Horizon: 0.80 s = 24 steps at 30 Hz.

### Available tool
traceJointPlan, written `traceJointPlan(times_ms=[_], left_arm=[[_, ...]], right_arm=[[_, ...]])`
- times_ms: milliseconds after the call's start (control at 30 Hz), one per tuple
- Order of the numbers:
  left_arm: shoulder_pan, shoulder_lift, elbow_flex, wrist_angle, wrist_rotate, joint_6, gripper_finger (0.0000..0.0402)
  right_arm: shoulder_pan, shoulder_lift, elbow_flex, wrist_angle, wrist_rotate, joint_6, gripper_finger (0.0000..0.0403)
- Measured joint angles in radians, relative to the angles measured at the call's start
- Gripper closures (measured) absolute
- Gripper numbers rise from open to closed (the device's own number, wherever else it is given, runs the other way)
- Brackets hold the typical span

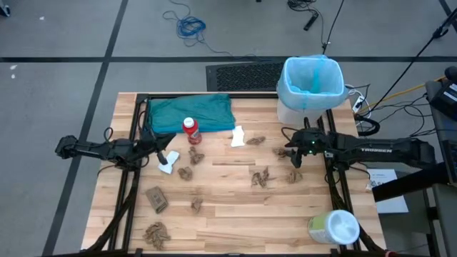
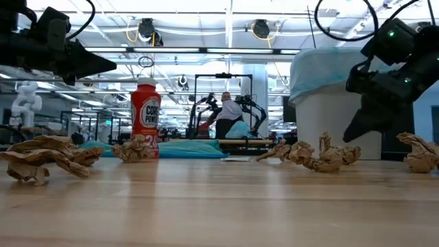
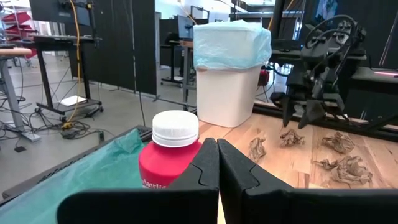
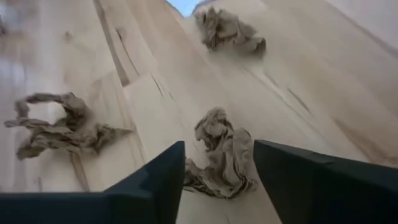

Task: Place trash/remove bag and relplace
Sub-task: Put the brown napkin into the blue trash bin

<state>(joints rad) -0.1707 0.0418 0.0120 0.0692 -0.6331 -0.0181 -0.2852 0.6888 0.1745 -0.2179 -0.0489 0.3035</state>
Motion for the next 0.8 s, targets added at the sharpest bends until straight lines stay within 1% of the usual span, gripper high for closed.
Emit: traceJointPlan(times_ms=[100,133,200,267,333,400,467,567,600,700,800], left_arm=[[0.000,0.000,0.000,0.000,0.000,0.000,0.0401],[0.000,0.000,0.000,-0.001,0.000,0.000,0.0401],[0.000,0.000,0.000,-0.003,0.000,0.000,0.0401],[0.000,0.000,0.000,-0.003,0.000,0.004,0.0401],[0.000,0.000,0.000,-0.003,0.000,0.006,0.0401],[0.000,0.000,0.000,-0.004,0.000,0.006,0.0401],[0.000,0.000,0.000,-0.005,0.000,0.005,0.0401],[0.000,0.000,0.000,-0.005,0.000,0.005,0.0401],[0.000,0.000,0.000,-0.005,0.000,0.005,0.0401],[0.000,0.000,0.000,-0.003,0.000,0.005,0.0401],[0.000,0.000,0.000,-0.002,0.000,0.005,0.0401]], right_arm=[[0.000,0.055,0.000,0.029,0.005,0.014,0.0196],[0.000,0.074,0.000,0.033,0.021,0.028,0.0195],[-0.001,0.111,0.000,0.033,0.066,0.070,0.0196],[-0.002,0.149,0.000,0.043,0.075,0.103,0.0205],[-0.001,0.185,0.000,0.063,0.075,0.133,0.0223],[-0.001,0.214,0.000,0.096,0.074,0.156,0.0254],[0.002,0.235,0.000,0.133,0.070,0.162,0.0297],[0.034,0.244,0.019,0.181,0.070,0.164,0.0375],[0.051,0.244,0.040,0.188,0.070,0.162,0.0387],[0.102,0.244,0.141,0.187,0.071,0.156,0.0388],[0.140,0.244,0.277,0.164,0.079,0.138,0.0392]])
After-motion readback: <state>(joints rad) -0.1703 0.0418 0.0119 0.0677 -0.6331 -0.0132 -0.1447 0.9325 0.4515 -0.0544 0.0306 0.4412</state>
